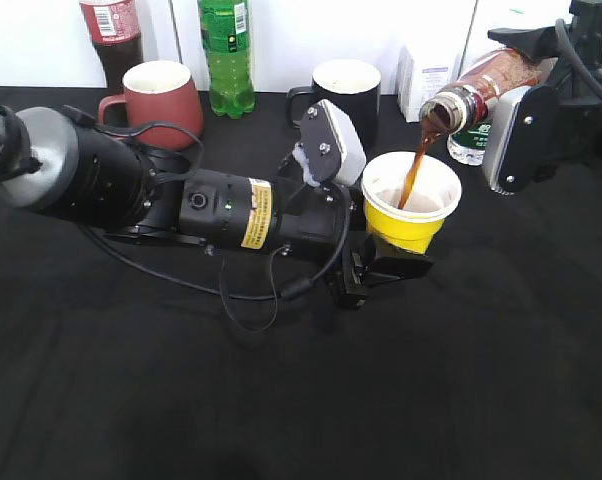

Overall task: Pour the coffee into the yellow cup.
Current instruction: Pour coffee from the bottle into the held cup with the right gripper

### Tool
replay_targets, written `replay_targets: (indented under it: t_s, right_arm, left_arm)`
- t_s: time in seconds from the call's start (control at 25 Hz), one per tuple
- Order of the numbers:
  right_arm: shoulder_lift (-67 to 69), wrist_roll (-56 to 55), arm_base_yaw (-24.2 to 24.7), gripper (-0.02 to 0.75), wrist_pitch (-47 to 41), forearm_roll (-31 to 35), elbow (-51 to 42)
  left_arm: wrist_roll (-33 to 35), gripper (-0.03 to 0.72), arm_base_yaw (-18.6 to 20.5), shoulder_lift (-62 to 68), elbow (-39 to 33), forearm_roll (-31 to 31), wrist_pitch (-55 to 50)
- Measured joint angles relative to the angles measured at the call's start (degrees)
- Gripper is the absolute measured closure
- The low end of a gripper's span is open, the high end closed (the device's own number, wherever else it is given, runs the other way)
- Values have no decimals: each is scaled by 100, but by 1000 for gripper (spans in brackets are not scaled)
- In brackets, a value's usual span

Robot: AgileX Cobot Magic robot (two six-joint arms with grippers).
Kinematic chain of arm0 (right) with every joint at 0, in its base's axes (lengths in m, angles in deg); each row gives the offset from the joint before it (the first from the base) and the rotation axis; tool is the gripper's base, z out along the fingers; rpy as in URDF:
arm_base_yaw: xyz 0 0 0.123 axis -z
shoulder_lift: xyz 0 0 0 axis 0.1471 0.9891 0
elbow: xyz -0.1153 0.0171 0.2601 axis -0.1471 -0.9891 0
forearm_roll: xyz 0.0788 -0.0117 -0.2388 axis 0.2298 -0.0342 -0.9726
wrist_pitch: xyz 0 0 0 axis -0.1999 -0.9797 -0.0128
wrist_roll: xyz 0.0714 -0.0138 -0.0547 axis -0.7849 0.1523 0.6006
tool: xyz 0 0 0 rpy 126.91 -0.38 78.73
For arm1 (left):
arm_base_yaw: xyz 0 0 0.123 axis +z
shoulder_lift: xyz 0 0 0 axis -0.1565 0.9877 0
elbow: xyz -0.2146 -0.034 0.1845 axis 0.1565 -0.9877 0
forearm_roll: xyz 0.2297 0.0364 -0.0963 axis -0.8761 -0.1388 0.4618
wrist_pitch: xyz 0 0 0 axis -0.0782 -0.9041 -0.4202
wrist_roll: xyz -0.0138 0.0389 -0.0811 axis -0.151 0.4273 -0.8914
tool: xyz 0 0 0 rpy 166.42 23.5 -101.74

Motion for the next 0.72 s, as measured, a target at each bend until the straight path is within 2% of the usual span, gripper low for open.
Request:
replay_targets:
  t_s: [0.72]
  right_arm:
    - [0, 384, 0, 204, 6, 0, 0]
  left_arm:
    - [0, 238, 0, 11, 0, 0, 0]
